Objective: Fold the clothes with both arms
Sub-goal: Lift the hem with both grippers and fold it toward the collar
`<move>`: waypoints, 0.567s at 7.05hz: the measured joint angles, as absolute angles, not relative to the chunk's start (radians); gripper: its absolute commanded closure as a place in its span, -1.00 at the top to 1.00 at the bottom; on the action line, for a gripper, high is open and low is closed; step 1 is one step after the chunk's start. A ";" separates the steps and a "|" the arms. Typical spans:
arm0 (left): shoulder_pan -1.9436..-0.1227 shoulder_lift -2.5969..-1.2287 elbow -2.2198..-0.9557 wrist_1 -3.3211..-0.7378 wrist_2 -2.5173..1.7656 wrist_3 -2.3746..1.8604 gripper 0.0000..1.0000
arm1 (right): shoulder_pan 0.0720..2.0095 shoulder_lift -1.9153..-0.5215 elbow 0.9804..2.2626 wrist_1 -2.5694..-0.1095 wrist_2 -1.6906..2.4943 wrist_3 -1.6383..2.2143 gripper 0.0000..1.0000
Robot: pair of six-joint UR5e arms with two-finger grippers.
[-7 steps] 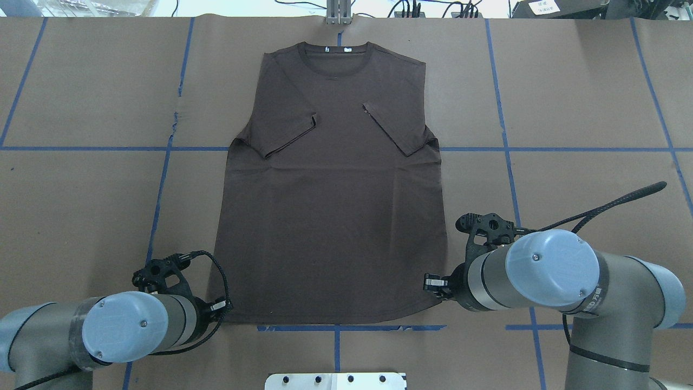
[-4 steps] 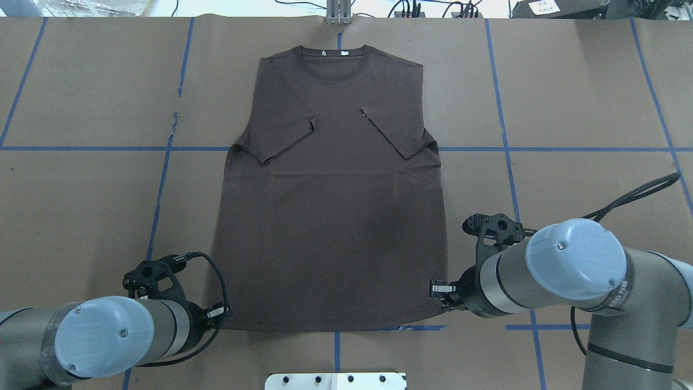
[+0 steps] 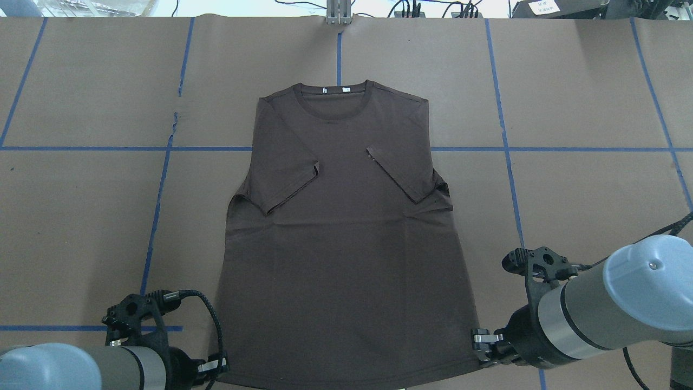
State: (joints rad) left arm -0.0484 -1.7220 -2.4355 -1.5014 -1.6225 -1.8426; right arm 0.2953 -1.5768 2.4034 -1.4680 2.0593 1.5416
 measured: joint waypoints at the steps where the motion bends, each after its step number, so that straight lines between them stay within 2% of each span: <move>1: -0.031 -1.726 -2.472 -1.471 -1.633 -1.833 -1.00 | 0.285 -1.595 2.419 -1.468 2.066 1.542 -1.00; 4: -0.066 -1.760 -2.479 -1.455 -1.639 -1.764 -1.00 | 0.373 -1.575 2.403 -1.467 2.064 1.497 -1.00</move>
State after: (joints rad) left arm -0.0664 -1.7603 -2.4793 -1.4552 -1.6390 -1.7644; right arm 0.3730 -1.5751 2.4026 -1.4671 2.0638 1.4969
